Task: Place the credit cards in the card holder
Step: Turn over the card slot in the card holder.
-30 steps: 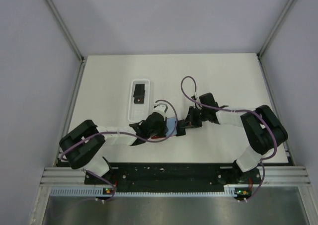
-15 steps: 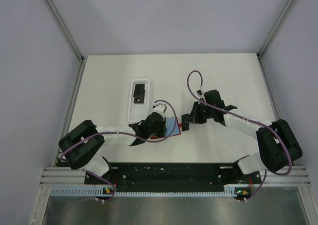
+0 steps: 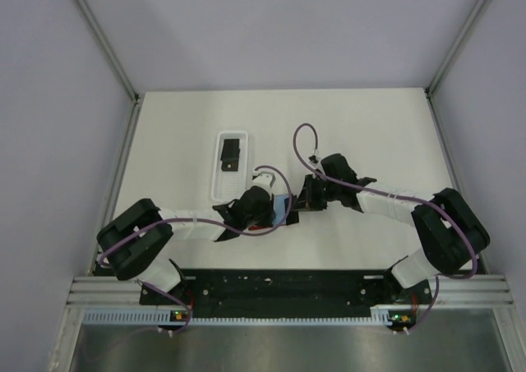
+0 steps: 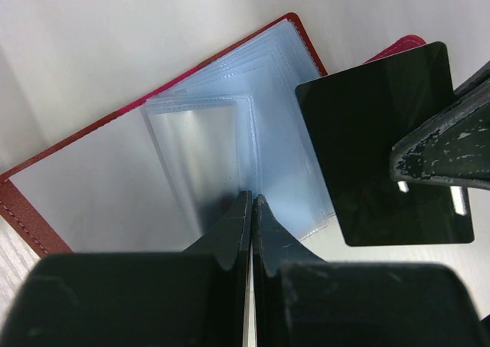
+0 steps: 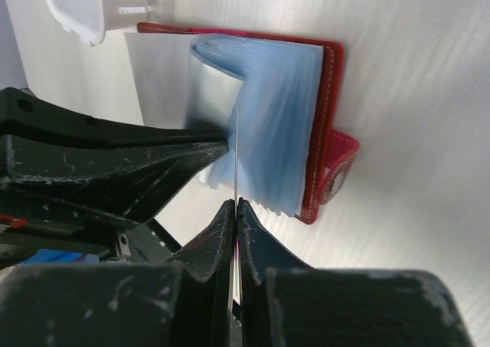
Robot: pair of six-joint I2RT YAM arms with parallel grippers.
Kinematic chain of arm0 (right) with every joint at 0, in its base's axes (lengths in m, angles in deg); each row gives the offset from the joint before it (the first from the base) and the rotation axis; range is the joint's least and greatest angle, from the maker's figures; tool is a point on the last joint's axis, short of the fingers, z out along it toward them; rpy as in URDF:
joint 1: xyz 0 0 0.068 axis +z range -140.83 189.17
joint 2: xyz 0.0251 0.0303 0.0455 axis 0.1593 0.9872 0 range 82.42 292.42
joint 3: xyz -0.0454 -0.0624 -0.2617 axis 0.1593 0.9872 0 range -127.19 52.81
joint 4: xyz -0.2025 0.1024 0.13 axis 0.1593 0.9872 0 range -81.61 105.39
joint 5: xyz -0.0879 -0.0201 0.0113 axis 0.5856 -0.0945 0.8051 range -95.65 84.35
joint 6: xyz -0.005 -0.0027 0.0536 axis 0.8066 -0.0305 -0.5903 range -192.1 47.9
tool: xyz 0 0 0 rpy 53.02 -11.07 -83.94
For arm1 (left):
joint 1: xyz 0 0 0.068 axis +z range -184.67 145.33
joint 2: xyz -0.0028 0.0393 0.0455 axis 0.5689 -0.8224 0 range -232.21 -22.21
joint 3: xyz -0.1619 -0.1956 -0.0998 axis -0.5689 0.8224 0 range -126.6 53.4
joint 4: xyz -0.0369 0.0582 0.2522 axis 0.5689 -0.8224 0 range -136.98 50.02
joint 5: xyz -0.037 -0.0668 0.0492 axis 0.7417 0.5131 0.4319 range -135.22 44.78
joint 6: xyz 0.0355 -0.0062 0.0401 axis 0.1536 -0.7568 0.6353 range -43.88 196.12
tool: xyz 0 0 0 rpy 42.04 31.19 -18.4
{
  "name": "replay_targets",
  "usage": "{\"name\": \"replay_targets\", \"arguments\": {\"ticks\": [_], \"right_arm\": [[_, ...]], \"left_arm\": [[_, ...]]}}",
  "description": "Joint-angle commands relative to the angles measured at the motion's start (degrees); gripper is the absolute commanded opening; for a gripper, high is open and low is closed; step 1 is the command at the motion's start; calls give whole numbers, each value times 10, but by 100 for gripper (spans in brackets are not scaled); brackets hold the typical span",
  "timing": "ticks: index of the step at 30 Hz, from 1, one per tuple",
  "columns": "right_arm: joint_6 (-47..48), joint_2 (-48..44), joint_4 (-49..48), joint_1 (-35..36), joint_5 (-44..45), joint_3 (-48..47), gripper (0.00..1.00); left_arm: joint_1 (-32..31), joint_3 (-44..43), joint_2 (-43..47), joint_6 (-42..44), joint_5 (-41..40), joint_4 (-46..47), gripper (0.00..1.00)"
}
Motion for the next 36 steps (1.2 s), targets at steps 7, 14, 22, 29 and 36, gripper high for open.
{"name": "replay_targets", "arguments": {"ticks": [7, 14, 22, 29, 36], "right_arm": [[-57, 29, -106, 27, -13, -1, 0], [-63, 47, -62, 29, 47, 0, 0], [-68, 73, -49, 32, 71, 4, 0], [-64, 87, -45, 33, 75, 2, 0], [-57, 91, -38, 33, 69, -4, 0]], "left_arm": [[5, 16, -1, 2, -7, -43, 0], [5, 18, 7, 1, -9, -47, 0], [6, 20, 17, -4, -17, -53, 0], [15, 44, 59, -21, -43, -73, 0], [32, 76, 146, -35, -73, -106, 0]]}}
